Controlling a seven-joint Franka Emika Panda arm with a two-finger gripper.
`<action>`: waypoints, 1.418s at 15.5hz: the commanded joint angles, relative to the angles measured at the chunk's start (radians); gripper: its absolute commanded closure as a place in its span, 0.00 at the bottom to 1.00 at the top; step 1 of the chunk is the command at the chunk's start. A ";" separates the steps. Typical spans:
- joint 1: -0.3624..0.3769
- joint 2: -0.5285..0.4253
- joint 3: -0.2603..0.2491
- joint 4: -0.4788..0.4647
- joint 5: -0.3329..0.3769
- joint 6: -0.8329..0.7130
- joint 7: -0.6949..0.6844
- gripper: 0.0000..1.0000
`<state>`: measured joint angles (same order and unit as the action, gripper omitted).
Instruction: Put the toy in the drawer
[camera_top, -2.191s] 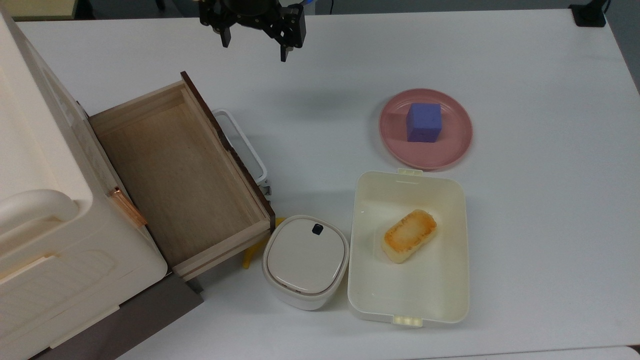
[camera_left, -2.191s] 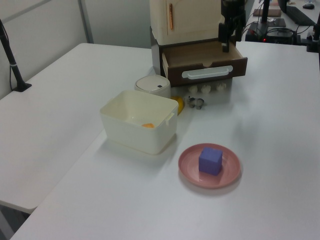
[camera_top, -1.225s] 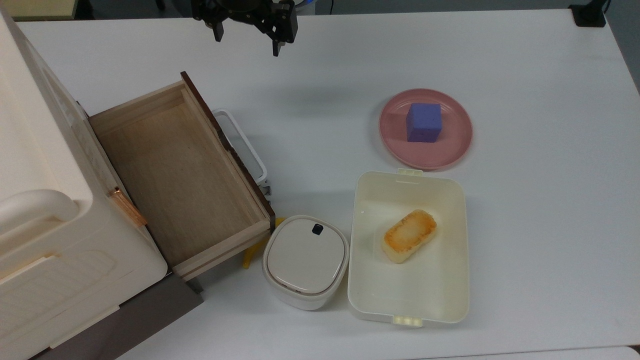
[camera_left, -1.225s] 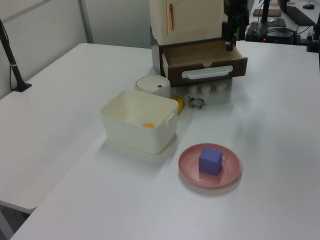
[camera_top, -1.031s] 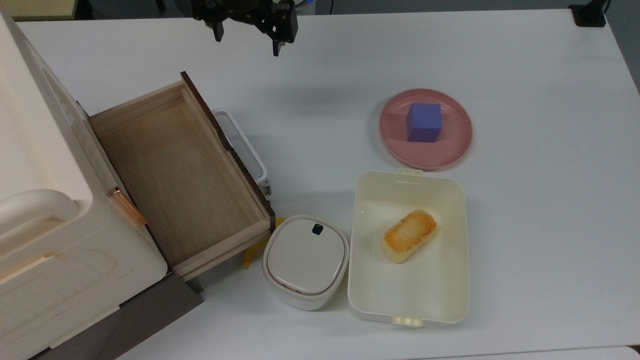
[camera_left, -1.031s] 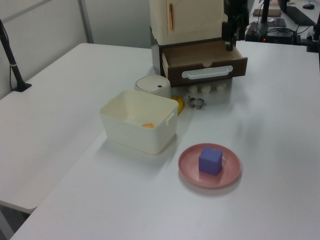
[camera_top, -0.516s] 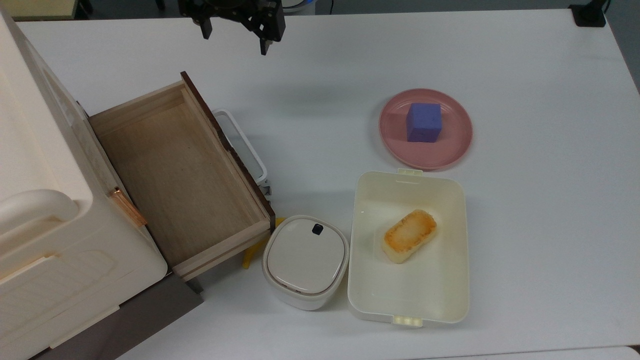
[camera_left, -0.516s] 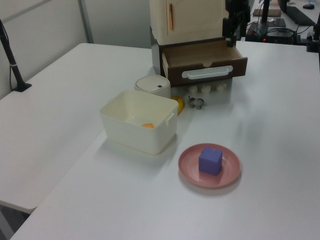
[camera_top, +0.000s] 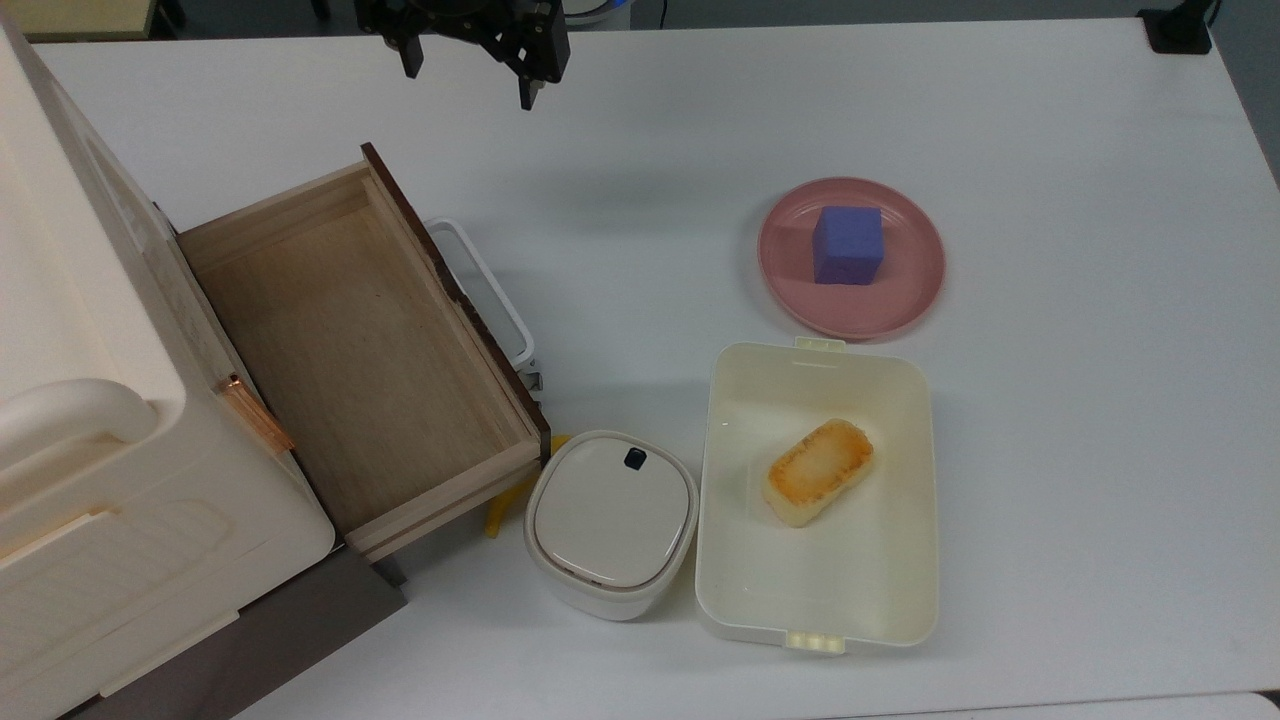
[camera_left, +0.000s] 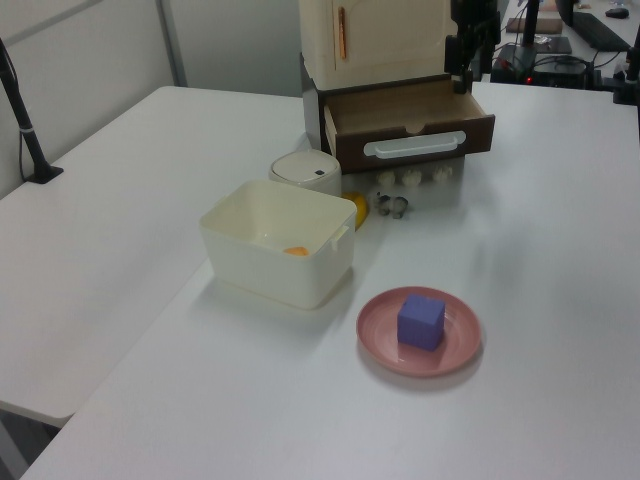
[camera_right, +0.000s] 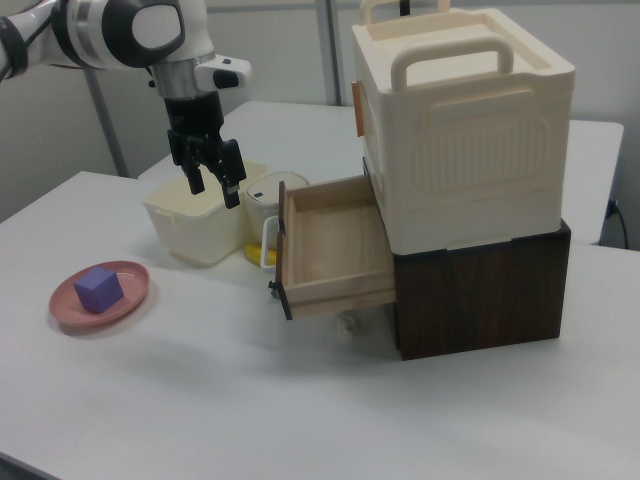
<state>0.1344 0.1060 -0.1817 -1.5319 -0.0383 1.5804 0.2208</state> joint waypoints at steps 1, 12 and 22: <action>-0.013 -0.022 -0.005 -0.001 0.014 0.004 -0.015 0.00; -0.025 -0.025 -0.004 0.003 0.021 0.001 -0.063 0.00; -0.015 -0.023 0.007 -0.036 0.011 0.055 -0.074 0.00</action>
<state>0.1142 0.0995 -0.1721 -1.5286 -0.0383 1.5949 0.1627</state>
